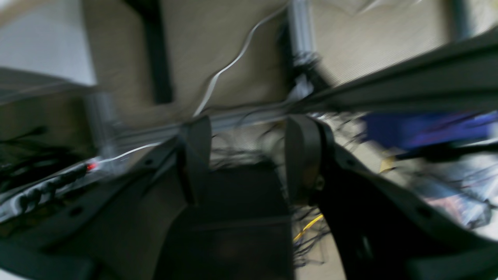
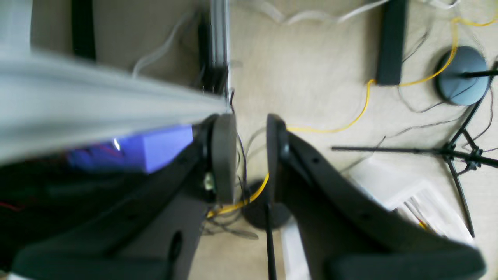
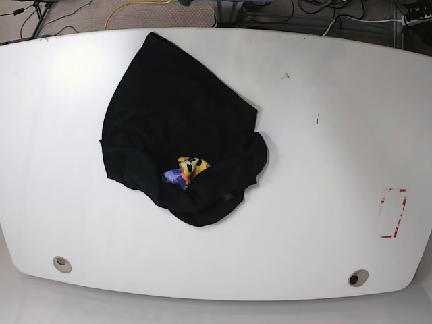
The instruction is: Layout the t-shirt on the table in an organized manner, then fold the t-shirt properly
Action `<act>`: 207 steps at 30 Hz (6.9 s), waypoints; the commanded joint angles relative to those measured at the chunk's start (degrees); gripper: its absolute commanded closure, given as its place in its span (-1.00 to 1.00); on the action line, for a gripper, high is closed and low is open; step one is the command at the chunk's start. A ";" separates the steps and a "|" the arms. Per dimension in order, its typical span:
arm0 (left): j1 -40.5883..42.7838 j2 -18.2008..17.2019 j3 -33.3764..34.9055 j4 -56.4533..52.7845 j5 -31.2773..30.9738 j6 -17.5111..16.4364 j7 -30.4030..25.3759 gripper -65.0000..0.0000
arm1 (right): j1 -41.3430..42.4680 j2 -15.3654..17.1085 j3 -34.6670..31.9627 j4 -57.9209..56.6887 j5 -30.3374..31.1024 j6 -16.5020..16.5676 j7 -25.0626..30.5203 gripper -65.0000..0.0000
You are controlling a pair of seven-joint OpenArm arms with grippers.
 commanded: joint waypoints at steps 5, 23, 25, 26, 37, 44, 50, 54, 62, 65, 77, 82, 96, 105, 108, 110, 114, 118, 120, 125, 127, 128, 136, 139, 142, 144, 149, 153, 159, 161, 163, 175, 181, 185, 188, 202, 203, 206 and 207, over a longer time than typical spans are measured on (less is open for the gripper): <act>2.70 -0.34 -3.65 7.23 -3.21 0.68 -1.10 0.15 | -2.17 0.15 0.16 6.23 1.45 0.11 0.97 0.60; -8.46 -0.25 -6.64 10.57 -3.21 0.68 -1.46 0.15 | 6.09 0.15 2.88 10.98 1.27 0.02 0.97 0.60; -10.39 -0.07 -6.64 10.57 -3.13 0.68 -1.46 0.15 | 7.50 0.15 2.88 10.98 1.45 0.02 0.97 0.60; -11.27 -0.07 -6.64 10.57 -3.13 0.68 -1.46 0.15 | 8.29 0.15 2.88 10.98 1.36 0.02 0.97 0.60; -19.98 0.10 -5.14 10.48 -3.21 0.68 -1.37 0.14 | 18.66 0.15 2.71 11.33 1.10 0.02 -2.46 0.58; -23.85 -0.25 -0.31 10.48 -2.95 0.68 -1.10 0.11 | 29.48 2.35 2.53 11.50 1.10 0.11 -13.45 0.48; -25.16 -0.07 3.03 10.22 -2.86 0.68 -1.02 -0.21 | 37.21 5.42 0.07 11.50 1.19 0.11 -20.21 0.04; -25.78 -0.16 5.76 10.22 -2.86 0.68 -1.02 -0.30 | 42.40 7.71 -2.74 11.33 1.45 0.11 -23.82 -0.06; -27.80 -0.25 10.16 10.13 -2.86 0.68 -1.02 -0.31 | 54.09 10.96 -10.92 9.39 1.45 0.11 -31.12 -0.07; -27.89 -0.25 11.30 10.13 -2.77 0.68 -1.02 -0.31 | 58.93 12.02 -13.64 7.02 1.36 0.11 -32.43 -0.07; -27.98 -0.34 14.64 10.04 -2.77 0.68 -1.02 -0.30 | 75.19 12.37 -18.48 -10.12 1.54 0.11 -32.70 -0.07; -27.98 -1.57 15.17 10.04 -2.77 0.68 -1.02 -0.30 | 81.52 12.10 -19.18 -17.68 1.54 0.11 -32.70 -0.07; -27.98 -1.57 15.78 9.34 -2.69 0.68 -1.02 -0.30 | 92.51 9.82 -19.18 -33.77 5.05 6.44 -32.70 -0.07; -27.98 -1.57 15.78 9.34 -2.69 0.68 -1.02 -0.30 | 92.33 9.73 -19.27 -37.02 6.20 10.31 -32.70 -0.07; -27.98 -1.57 15.78 9.34 -2.69 0.68 -1.02 -0.30 | 92.25 9.82 -19.18 -39.05 6.20 10.66 -32.52 -0.07; -27.98 -1.65 15.69 9.34 -2.69 0.68 -1.02 -0.30 | 92.25 9.91 -19.18 -40.10 6.02 10.57 -31.91 -0.07; -27.89 -1.65 15.69 9.34 -2.69 0.68 -1.02 -0.30 | 91.28 10.35 -19.18 -40.89 5.67 10.39 -28.92 -0.07; -27.89 -1.65 15.69 9.34 -2.69 0.68 -1.02 -0.30 | 90.58 11.84 -19.27 -40.98 5.67 10.31 -26.63 -0.07; -27.89 -1.65 15.69 9.34 -2.69 0.68 -1.02 -0.30 | 90.31 12.02 -19.18 -40.98 5.67 10.31 -26.19 -0.07; -27.98 -1.65 15.69 9.34 -2.69 0.68 -1.02 -0.30 | 89.35 12.98 -19.18 -40.98 5.67 10.22 -26.02 -0.07; -27.98 -1.65 15.78 9.34 -2.69 0.68 -1.02 -0.30 | 89.17 13.42 -19.18 -40.98 5.67 10.22 -26.02 -0.07; -27.98 -1.65 15.78 9.34 -2.69 0.68 -1.02 -0.30 | 89.17 13.60 -19.18 -40.98 5.67 10.22 -26.02 -0.07; -28.06 -1.65 15.78 9.25 -2.69 0.68 -1.02 -0.30 | 88.73 13.77 -19.18 -40.98 5.67 10.22 -25.93 0.00; -28.06 -1.65 15.78 9.25 -2.69 0.68 -1.02 -0.30 | 88.73 13.77 -19.18 -40.98 5.67 10.22 -25.93 0.29; -28.06 -1.65 15.78 9.25 -2.69 0.68 -0.93 -0.30 | 88.73 13.77 -19.18 -40.89 5.67 10.22 -25.93 0.76; -28.06 -1.65 15.78 9.25 -2.69 0.68 -0.93 -0.30 | 88.73 13.77 -19.18 -40.63 5.67 10.22 -25.93 1.00; -29.03 -1.65 16.57 9.34 -2.69 0.60 2.94 -0.32 | 88.29 13.60 -19.36 -36.76 5.67 10.22 -26.19 0.97; -30.53 -2.36 18.07 9.43 -2.95 0.60 8.21 -0.32 | 86.36 13.51 -19.36 -30.96 5.67 10.13 -26.37 1.00; -33.60 -4.47 24.05 9.43 -3.21 0.60 12.08 -0.32 | 85.48 13.33 -19.45 -21.81 5.58 10.13 -31.38 1.00; -34.31 -4.82 25.98 9.43 -3.21 0.60 12.08 -0.32 | 85.48 13.25 -19.53 -18.65 5.58 10.13 -32.79 1.00; -34.92 -4.73 27.39 9.43 -3.21 0.60 12.08 -0.32 | 85.48 13.25 -19.53 -16.01 5.58 10.13 -33.75 1.00; -38.00 -3.50 30.64 8.64 -3.13 0.60 12.17 -0.32 | 91.63 13.16 -19.71 -8.89 5.67 10.13 -37.01 1.00; -40.11 -1.83 30.64 3.80 -3.13 0.60 12.17 -0.32 | 95.94 13.16 -21.29 -9.16 5.67 10.13 -37.01 1.00; -43.19 0.19 30.46 -1.47 -3.13 0.68 12.17 -0.32 | 98.22 13.16 -21.64 -9.16 5.76 10.13 -37.01 1.00; -44.86 1.42 30.20 -4.38 -3.13 0.86 12.17 -0.32 | 98.66 12.72 -21.64 -9.16 5.76 10.13 -37.01 1.00; -53.74 5.91 24.22 -13.34 -2.95 0.86 17.53 -0.32 | 98.31 11.58 -21.64 -9.07 6.02 10.13 -37.01 1.00; -54.53 5.91 24.22 -13.78 -3.04 0.86 18.50 -0.32 | 98.31 11.58 -21.64 -9.07 6.11 10.13 -37.01 1.00; -56.37 5.99 24.22 -14.75 -3.13 0.86 19.91 -0.32 | 98.31 11.58 -21.64 -9.07 6.11 10.13 -37.01 1.00; -56.99 6.08 24.22 -15.10 -3.13 0.86 19.91 -0.32 | 98.31 11.58 -21.64 -9.07 6.11 10.13 -37.01 1.00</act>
